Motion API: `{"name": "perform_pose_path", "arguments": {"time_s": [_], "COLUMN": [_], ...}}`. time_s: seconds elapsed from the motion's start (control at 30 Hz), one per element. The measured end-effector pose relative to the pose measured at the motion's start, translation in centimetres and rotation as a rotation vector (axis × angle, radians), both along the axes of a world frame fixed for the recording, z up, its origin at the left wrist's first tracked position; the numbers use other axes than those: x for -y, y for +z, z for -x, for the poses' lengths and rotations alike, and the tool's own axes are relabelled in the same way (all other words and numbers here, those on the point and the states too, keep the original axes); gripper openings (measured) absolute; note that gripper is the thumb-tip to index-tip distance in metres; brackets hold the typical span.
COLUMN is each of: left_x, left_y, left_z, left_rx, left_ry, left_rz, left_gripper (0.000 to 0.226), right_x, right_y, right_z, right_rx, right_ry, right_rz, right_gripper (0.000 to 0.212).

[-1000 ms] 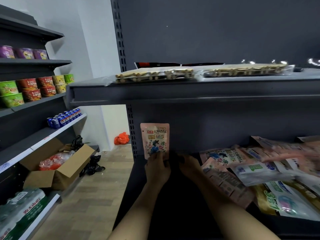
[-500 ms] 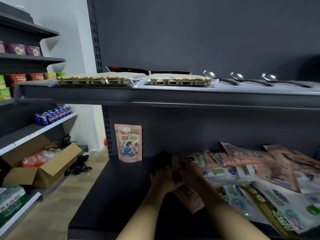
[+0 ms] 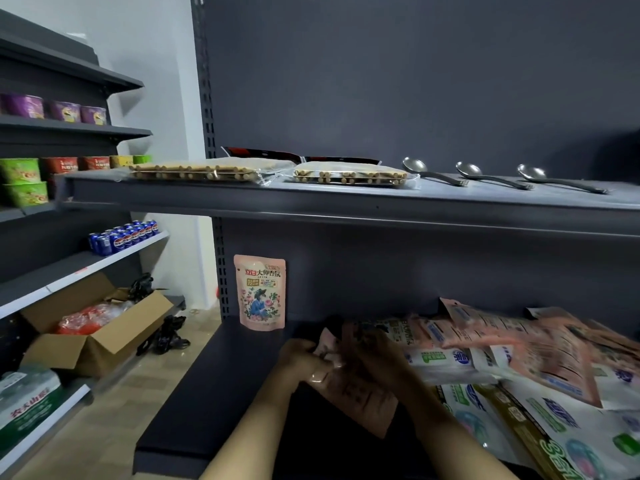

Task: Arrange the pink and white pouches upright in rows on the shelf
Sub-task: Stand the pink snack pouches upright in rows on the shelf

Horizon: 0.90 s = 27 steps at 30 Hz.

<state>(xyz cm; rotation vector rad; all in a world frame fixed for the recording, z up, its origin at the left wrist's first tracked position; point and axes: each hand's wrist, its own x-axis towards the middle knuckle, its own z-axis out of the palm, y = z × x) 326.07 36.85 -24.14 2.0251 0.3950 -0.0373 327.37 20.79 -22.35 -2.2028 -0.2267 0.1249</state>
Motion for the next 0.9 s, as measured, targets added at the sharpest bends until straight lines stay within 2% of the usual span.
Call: {"name": "perform_pose_path", "arguments": {"time_s": [0.1,0.2,0.33,0.43,0.5,0.6,0.67,0.73,0.77,0.83,0.9], "left_x": [-1.3,-2.5,-3.8,-4.4,-4.7,-5.3,-6.0,-6.1,-6.0,-5.4,-4.1], "left_y": [1.9,4.6,7.5,9.0,9.6,10.0,9.9,9.7,9.5,9.3,9.3], "left_z": [1.0,1.6,1.8,1.8,1.9,2.3,2.5,3.2,3.4,3.9,4.4], "left_rx": [0.102,0.152,0.204,0.227,0.268,0.361,0.412,0.447,0.424,0.304,0.199], "left_ry": [-0.030,-0.109,-0.216,-0.256,-0.237,0.030,0.217,0.300,0.268,0.044,-0.194], "left_rz": [0.031,-0.034,-0.110,-0.189,-0.150,0.075,0.046,-0.069,-0.111,-0.114,-0.006], "left_gripper": [0.033,0.027,0.027,0.030,0.031,0.036,0.048,0.044,0.040,0.041,0.047], "right_x": [-0.1,-0.5,-1.2,-2.1,-2.7,-3.3,-4.0,-5.2,-5.9,-7.4,-8.9], "right_y": [0.7,1.7,2.5,2.2,2.2,2.2,2.0,1.6,1.6,2.2,2.8], "right_z": [0.7,1.3,1.8,1.7,1.9,2.0,1.6,0.5,0.1,0.3,1.3], "right_rx": [-0.083,-0.070,-0.199,-0.285,-0.278,-0.229,-0.179,-0.076,0.002,0.150,0.259], "right_ry": [0.067,0.180,0.353,0.417,0.416,0.320,0.244,0.044,-0.057,-0.192,-0.212], "right_rz": [-0.184,-0.251,-0.304,-0.405,-0.408,-0.443,-0.448,-0.394,-0.314,-0.171,-0.223], "right_gripper": [0.036,0.043,0.028,0.034,0.027,0.022,0.018,0.017,0.017,0.023,0.024]}}
